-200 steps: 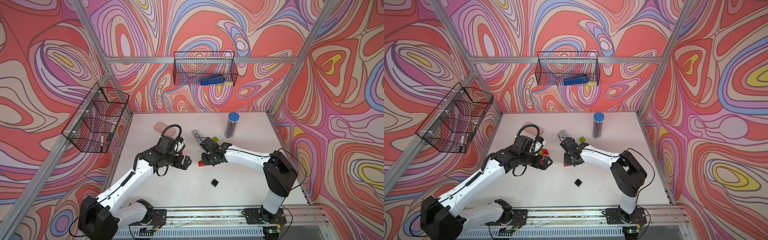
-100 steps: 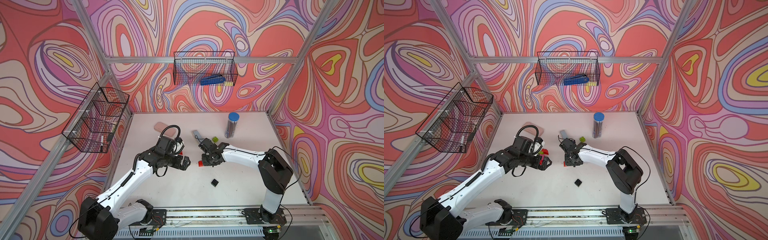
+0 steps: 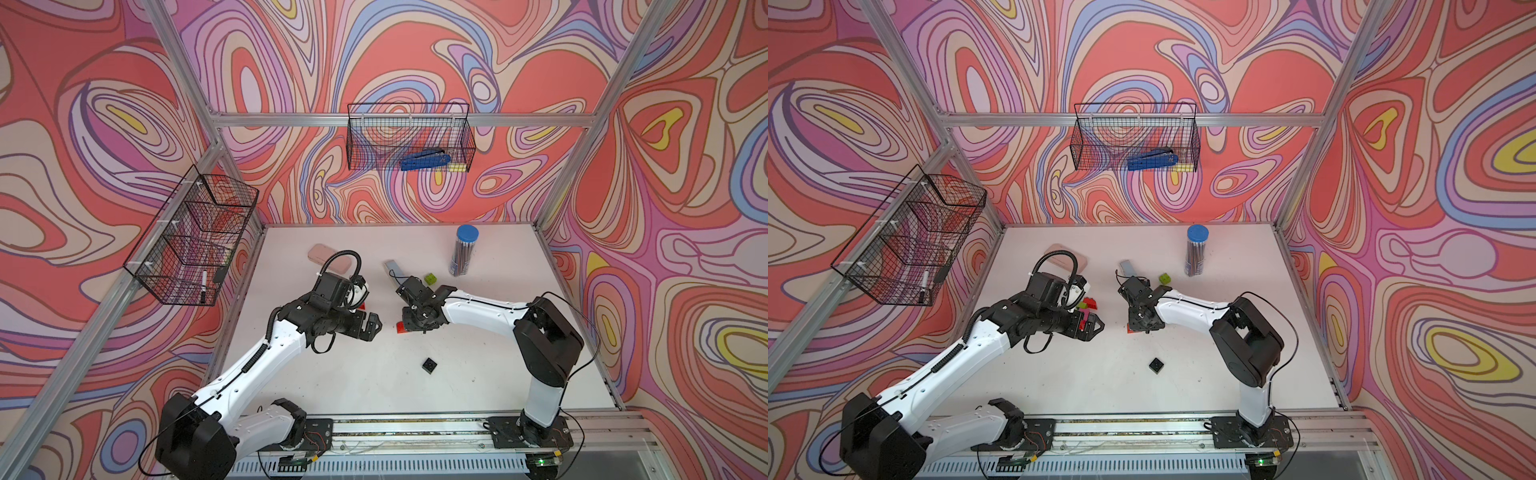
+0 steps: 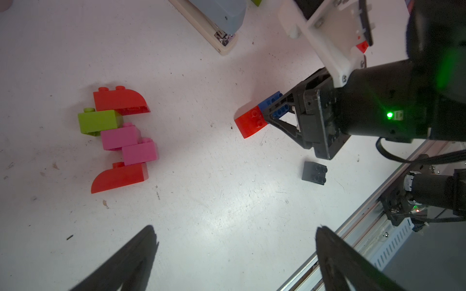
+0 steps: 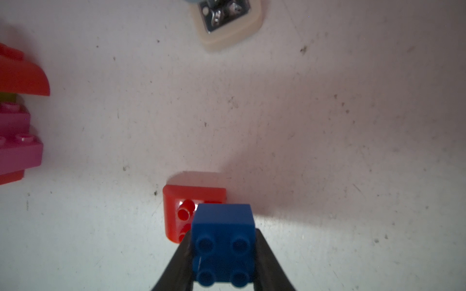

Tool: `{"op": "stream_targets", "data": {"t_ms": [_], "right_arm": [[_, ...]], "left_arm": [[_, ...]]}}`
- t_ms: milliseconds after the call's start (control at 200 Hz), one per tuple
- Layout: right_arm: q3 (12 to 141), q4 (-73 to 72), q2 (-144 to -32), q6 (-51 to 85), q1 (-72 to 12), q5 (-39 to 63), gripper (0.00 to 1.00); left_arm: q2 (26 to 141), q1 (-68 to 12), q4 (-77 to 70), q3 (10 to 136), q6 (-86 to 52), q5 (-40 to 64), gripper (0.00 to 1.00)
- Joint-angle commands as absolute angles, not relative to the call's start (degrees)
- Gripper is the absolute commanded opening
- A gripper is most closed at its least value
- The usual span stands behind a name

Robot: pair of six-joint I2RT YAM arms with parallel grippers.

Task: Assemble the letter s with lego
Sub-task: Assemble the lego brick with the lego brick.

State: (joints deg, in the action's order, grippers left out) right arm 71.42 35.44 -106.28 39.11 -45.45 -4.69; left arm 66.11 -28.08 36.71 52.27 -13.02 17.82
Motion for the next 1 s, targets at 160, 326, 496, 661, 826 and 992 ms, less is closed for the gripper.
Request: {"op": "stream_targets", "data": {"t_ms": [160, 326, 496, 661, 826, 992], "right_arm": [[72.81, 37.5, -109.31, 39.29, -46.45, -6.72, 0.3], [72.95, 36.82, -109.93, 39.49, -46.84, -6.15, 0.3], [72.65, 37.7, -110.85, 39.94, -46.88, -6.9, 0.3], [72.12, 39.37, -110.96, 40.12, -46.93, -8.52, 0.3], [72.3, 41.28, -110.04, 39.72, -46.93, -9.94, 0.3], [72.7, 42.07, -110.7, 39.23, -46.91, -10.31, 0.31]], "left_arm": [[66.45, -27.69, 37.44, 51.29, -12.04, 18.36, 1.0], [66.94, -27.75, 37.45, 51.24, -11.95, 18.5, 1.0], [67.09, -27.73, 37.46, 51.17, -11.95, 18.65, 1.0], [67.25, -27.72, 37.44, 51.16, -11.78, 18.88, 1.0], [67.82, -27.7, 37.41, 51.33, -11.69, 19.22, 1.0], [68.2, -27.69, 37.49, 51.33, -11.6, 19.25, 1.0]]}}
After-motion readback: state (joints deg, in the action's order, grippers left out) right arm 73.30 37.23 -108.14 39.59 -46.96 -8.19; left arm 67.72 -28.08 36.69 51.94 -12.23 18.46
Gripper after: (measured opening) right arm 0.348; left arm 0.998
